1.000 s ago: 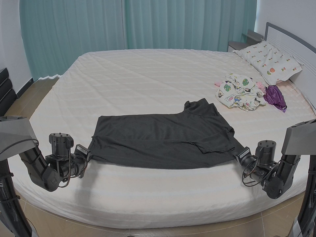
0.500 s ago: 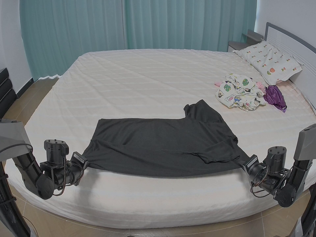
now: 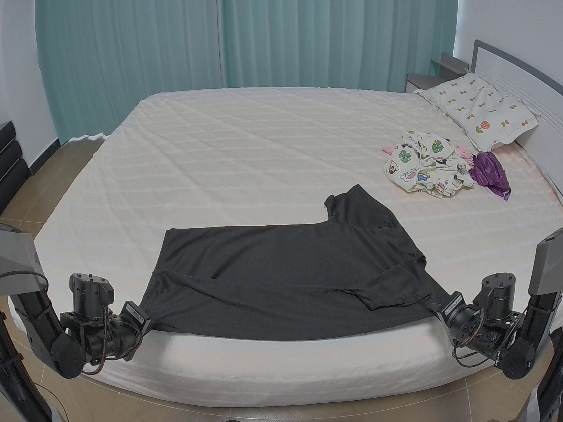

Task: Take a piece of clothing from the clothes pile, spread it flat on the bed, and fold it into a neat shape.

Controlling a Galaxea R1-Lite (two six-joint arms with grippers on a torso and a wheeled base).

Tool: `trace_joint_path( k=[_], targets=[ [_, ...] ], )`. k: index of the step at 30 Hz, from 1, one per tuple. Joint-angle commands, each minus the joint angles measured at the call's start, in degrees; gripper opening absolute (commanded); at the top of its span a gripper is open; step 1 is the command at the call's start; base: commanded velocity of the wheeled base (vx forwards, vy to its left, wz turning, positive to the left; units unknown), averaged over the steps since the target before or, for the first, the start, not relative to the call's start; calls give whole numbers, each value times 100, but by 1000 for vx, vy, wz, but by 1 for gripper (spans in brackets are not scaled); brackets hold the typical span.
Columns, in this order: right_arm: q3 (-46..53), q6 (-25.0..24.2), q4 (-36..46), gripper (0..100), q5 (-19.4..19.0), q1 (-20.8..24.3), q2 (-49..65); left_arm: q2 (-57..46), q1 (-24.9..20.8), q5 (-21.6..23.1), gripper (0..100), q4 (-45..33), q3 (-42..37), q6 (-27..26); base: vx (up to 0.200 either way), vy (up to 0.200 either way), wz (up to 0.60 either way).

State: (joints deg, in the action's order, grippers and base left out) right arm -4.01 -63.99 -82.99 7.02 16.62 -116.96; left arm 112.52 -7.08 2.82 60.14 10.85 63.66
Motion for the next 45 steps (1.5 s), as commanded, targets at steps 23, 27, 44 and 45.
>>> trace_joint_path(
  k=[23, 27, 44, 45],
  targets=[
    [366, 1055, -569, 100, -272, -1090, 507, -872, 462, 378, 100, -591, 1060, -1259, 0, 0, 0],
    [366, 1196, -569, 100, -526, -1169, 534, -670, 532, 1098, 100, -1338, 1851, -1822, 0, 0, 0],
    [269, 1846, -560, 100, -1335, -1266, 437, 587, 752, 1494, 100, -2735, 3318, -4529, 0, 0, 0],
    [269, 1872, -560, 100, -1353, -1257, 437, 631, 752, 1503, 100, -2718, 3354, -4538, 0, 0, 0]
  ],
)
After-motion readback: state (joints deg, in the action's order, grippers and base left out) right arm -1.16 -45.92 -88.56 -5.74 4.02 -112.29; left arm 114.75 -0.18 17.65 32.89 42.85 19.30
